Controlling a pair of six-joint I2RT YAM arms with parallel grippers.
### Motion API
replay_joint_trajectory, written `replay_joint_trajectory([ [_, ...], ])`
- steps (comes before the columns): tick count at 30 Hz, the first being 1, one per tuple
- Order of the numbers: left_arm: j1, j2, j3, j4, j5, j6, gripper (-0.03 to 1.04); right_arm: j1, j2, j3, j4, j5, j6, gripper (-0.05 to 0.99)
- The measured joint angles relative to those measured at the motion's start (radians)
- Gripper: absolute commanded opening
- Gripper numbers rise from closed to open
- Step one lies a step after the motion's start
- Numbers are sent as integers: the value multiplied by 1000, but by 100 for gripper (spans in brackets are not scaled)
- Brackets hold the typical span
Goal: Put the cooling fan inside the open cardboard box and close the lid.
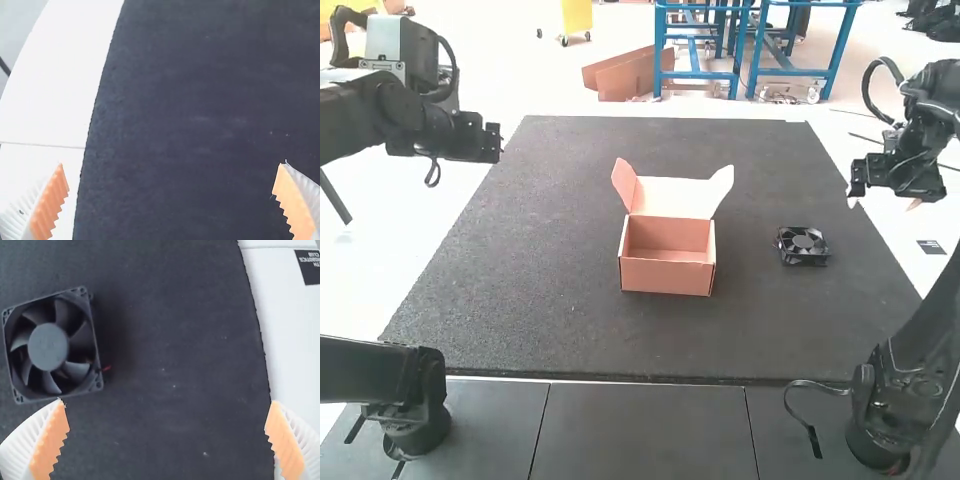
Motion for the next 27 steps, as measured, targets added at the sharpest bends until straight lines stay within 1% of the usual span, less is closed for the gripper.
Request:
replay_joint_trajectory([
  [6, 3, 0, 0, 5, 0, 0, 97, 3, 61, 0, 6, -24, -11, 90],
  [13, 3, 0, 0, 19, 1, 0, 97, 30, 123, 0, 23, -39, -14, 90],
  [21, 3, 0, 0, 35, 1, 0, 97, 35, 216, 6, 50, -47, -9, 90],
  [27, 3, 0, 0, 40, 1, 0, 97, 35, 278, 63, 51, -47, -2, 90],
])
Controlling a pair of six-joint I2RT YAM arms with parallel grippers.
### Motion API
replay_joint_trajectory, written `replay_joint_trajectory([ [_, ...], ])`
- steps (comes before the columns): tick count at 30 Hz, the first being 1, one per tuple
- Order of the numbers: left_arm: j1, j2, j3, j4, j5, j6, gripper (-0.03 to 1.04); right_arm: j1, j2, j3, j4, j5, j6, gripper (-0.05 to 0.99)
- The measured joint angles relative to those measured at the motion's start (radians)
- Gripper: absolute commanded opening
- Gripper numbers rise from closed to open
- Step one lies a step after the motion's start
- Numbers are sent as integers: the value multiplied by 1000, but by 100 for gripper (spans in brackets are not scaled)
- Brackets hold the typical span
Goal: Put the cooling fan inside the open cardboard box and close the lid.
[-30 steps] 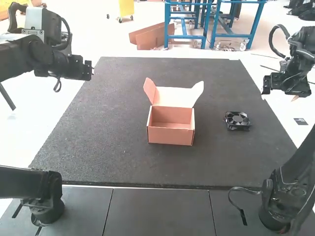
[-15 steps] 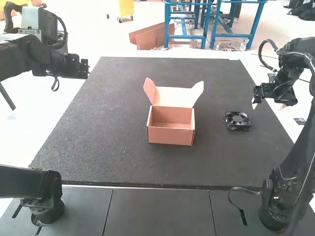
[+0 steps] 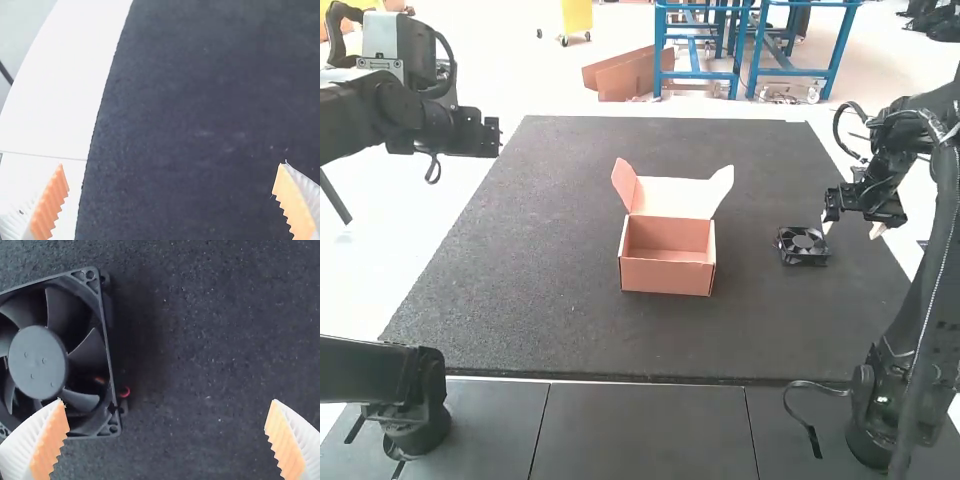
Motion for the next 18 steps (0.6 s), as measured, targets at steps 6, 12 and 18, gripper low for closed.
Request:
replay_joint_trajectory([
  [6, 0, 0, 0, 0, 0, 0, 97, 0, 40, 44, 1, 0, 6, 90],
  [12, 0, 0, 0, 0, 0, 0, 97, 0, 86, 68, -2, 0, 12, 90],
  [18, 0, 0, 0, 1, 0, 0, 97, 0, 111, 69, -3, 0, 13, 90],
])
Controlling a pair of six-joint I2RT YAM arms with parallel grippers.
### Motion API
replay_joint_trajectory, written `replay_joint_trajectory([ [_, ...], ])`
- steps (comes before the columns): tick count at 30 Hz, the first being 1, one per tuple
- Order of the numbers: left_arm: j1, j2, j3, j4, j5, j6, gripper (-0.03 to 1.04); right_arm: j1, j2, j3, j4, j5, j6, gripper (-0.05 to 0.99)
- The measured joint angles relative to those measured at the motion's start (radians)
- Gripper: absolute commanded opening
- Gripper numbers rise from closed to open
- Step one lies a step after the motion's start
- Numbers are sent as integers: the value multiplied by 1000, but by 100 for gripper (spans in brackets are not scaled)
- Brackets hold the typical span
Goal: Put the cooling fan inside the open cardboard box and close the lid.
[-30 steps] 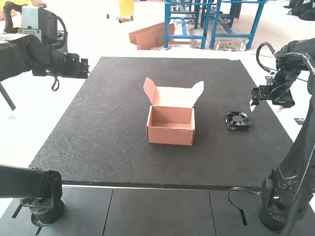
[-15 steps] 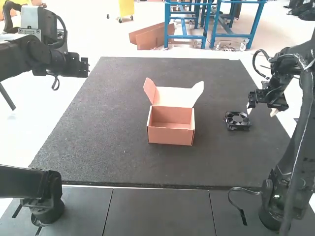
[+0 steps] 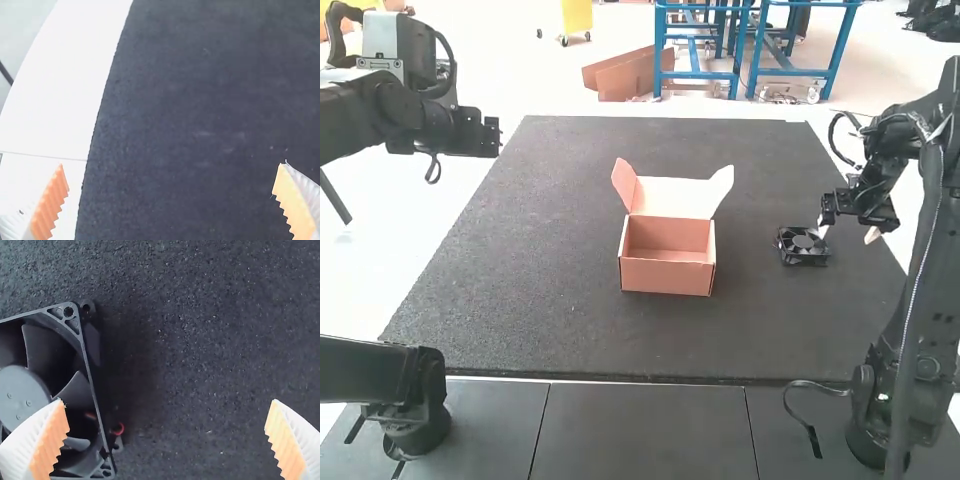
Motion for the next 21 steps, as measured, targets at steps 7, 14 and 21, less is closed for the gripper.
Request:
replay_joint_trajectory([
  [7, 0, 0, 0, 0, 0, 0, 97, 0, 30, 0, -7, 0, 0, 90],
  [14, 0, 0, 0, 1, 0, 0, 97, 3, 60, 12, -63, 1, 3, 90],
  [21, 0, 0, 0, 1, 0, 0, 97, 5, 72, 14, -99, -9, 13, 47],
])
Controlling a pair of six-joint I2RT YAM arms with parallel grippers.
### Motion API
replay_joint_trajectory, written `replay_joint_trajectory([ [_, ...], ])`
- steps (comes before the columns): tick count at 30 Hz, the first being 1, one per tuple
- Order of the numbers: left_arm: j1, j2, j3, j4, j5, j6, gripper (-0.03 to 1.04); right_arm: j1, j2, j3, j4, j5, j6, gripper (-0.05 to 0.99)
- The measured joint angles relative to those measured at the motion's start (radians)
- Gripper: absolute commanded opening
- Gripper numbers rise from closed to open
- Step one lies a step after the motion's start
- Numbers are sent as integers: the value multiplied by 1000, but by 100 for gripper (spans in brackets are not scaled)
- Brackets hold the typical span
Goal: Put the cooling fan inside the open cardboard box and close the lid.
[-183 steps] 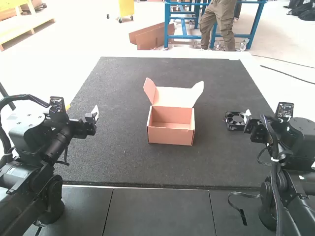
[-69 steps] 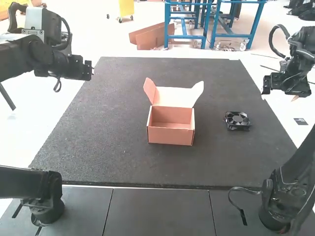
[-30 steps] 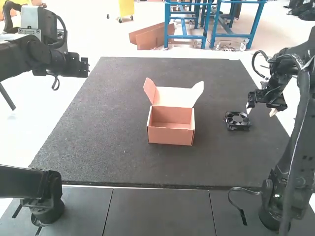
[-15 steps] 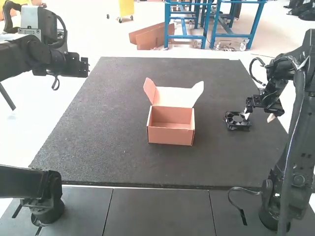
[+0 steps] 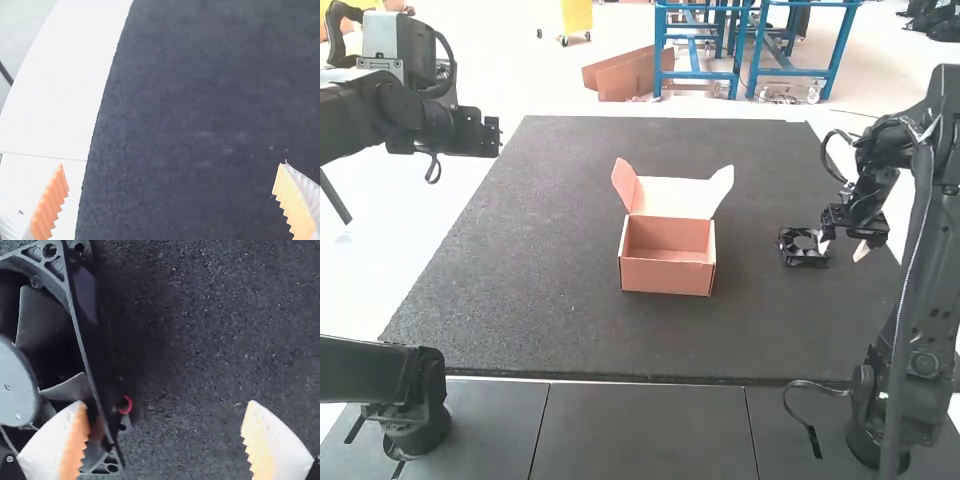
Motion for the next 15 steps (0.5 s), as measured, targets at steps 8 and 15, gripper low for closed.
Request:
replay_joint_trajectory([
  [8, 0, 0, 0, -1, 0, 0, 97, 6, 4, -18, 48, -21, 29, -1],
  [15, 0, 0, 0, -14, 0, 0, 97, 6, -5, -47, 91, -39, 39, -2],
])
